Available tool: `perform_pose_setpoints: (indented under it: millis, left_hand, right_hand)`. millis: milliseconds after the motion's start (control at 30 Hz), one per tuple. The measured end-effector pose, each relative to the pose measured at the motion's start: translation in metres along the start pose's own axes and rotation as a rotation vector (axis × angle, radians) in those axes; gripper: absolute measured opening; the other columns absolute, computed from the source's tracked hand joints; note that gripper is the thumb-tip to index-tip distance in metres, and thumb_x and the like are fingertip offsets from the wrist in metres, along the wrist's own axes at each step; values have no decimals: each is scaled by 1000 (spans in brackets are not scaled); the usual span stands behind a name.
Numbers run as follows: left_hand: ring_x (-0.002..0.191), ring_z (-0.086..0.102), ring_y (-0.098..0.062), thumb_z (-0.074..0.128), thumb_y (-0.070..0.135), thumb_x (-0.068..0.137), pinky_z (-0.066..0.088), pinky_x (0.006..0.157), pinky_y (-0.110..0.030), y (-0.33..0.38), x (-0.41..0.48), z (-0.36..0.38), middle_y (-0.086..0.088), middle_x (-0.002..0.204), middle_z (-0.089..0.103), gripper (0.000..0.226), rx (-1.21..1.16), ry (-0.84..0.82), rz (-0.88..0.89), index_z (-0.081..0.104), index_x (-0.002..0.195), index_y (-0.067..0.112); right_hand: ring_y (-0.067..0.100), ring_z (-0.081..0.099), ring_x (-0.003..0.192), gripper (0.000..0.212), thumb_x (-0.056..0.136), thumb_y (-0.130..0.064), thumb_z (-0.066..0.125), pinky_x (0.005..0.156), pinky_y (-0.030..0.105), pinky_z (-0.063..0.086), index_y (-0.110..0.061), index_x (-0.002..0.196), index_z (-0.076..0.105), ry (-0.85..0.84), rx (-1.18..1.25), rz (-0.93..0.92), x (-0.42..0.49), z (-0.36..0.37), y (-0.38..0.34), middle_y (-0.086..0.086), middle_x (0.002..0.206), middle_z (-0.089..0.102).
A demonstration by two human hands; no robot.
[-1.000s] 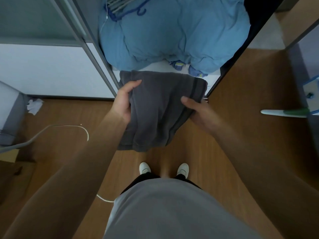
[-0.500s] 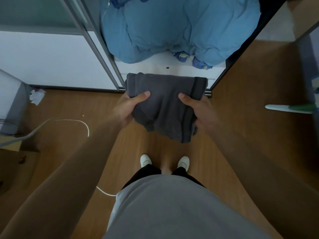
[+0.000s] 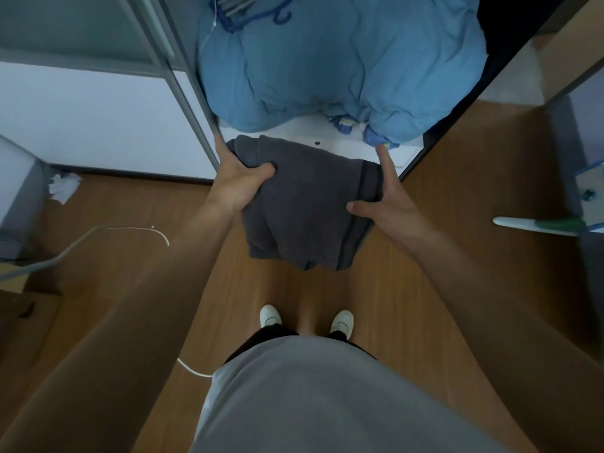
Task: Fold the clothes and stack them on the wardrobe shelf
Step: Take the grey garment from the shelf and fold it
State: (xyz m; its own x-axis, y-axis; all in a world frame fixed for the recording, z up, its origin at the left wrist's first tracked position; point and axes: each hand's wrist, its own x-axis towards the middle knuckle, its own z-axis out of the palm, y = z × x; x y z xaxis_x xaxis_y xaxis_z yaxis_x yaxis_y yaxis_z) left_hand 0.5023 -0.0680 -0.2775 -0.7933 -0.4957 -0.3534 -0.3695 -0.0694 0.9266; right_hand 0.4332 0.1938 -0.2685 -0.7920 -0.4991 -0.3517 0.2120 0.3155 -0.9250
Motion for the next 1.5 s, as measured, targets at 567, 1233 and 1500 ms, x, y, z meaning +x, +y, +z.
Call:
perform_pose_setpoints:
  millis: [567, 1233, 1500]
  left_hand:
    - [132, 42, -19, 91, 30, 66, 39, 111, -40, 47, 50, -65, 2, 151, 36, 117, 699, -490, 208, 15, 154, 37]
    - [74, 68, -21, 71, 11, 80, 58, 46, -29, 312, 209, -32, -7, 109, 58, 36, 315, 11, 700, 59, 112, 24]
    - [62, 66, -6, 74, 19, 66, 59, 54, -33, 474, 305, 15, 6, 73, 67, 24, -35, 208, 868, 69, 90, 20]
  right_hand:
    - [22, 63, 93, 48, 78, -9, 68, 80, 37, 50, -35, 116, 54, 288, -915, -205, 49, 51, -89, -5, 98, 67]
    - [12, 70, 63, 38, 86, -28, 71, 71, 48, 58, -36, 108, 42, 754, -446, -641, 230, -44, -293, -11, 81, 65]
    - [-2, 56, 76, 38, 81, -9, 67, 76, 34, 54, -22, 111, 48, 647, 18, -955, 365, -110, -442, -14, 91, 60]
